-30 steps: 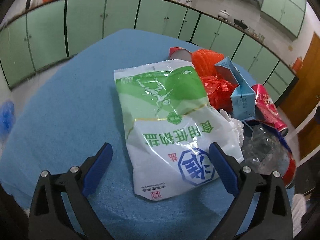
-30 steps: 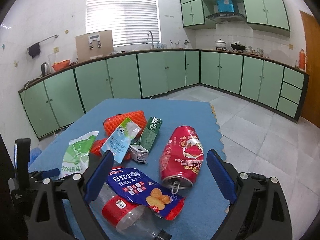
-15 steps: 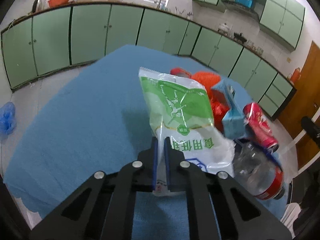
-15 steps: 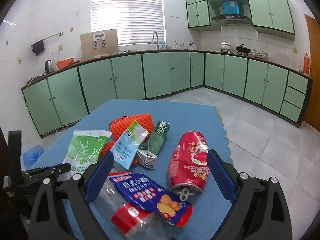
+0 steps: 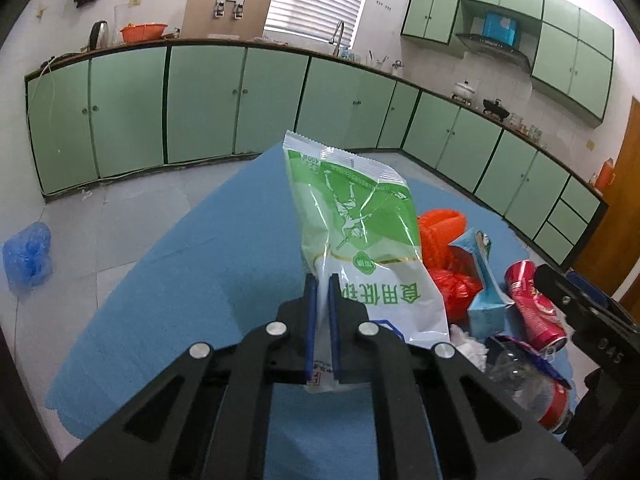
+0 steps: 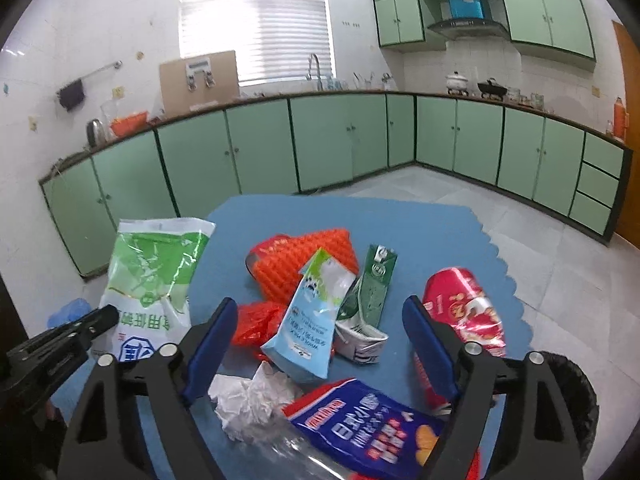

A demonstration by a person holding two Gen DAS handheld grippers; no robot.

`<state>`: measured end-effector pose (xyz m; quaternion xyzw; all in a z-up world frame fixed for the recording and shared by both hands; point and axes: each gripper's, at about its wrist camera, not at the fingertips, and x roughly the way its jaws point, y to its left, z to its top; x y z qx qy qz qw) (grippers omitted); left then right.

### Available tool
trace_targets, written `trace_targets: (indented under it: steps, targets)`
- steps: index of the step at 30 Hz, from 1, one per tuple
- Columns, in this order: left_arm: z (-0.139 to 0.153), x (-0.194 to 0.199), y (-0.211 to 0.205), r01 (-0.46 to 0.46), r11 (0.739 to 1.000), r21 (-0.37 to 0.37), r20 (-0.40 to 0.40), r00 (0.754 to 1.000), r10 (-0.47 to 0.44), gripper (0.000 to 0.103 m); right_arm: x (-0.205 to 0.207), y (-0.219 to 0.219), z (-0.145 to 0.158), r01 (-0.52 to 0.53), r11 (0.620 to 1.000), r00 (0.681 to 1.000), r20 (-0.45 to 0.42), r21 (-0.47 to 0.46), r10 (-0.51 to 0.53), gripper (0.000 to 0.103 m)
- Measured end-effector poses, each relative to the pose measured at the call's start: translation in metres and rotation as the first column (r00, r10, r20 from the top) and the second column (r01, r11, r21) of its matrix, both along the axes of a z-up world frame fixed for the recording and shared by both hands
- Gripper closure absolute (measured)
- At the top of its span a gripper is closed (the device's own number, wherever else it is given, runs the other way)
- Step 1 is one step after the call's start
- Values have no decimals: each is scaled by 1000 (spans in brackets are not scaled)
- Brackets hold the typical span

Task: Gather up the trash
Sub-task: 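Grasp the white-green plastic bag with the left tool while the right tool grasps the milk carton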

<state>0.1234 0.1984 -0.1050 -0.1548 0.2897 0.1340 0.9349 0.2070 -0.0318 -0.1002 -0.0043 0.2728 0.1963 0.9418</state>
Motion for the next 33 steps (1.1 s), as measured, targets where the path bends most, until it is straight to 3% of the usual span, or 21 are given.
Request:
trace_targets:
  steps: [7, 13, 15, 17, 20, 21, 33]
  targets:
    - [-14, 9, 13, -8, 1000, -4, -29, 1000, 7, 98, 15, 26, -22, 36, 997, 998, -55, -74, -40, 37]
    - [-22, 10, 24, -11, 1000, -26, -33, 999, 10, 98, 29, 36, -37, 20, 994, 989, -144, -105, -35, 63]
    - [-23, 11, 25, -6, 1000, -27, -34, 999, 5, 98, 31, 39, -41, -3, 994, 985, -172, -107, -16, 79]
    - [-25, 11, 24, -2, 999, -35, -33, 999, 1, 98, 32, 39, -42, -12, 995, 984, -180, -96, -6, 86]
    - [-25, 11, 24, 10, 999, -44, -28, 1000, -11, 98, 33, 36, -38, -22, 998, 981, -192, -65, 9, 88]
    - [-25, 12, 25, 14, 999, -45, -26, 1000, -15, 98, 33, 34, -35, -20, 998, 982, -189, -58, 9, 95]
    - [3, 7, 12, 52, 998, -31, 41, 998, -51, 98, 21, 9, 4, -27, 1000, 994, -102, 5, 27, 96]
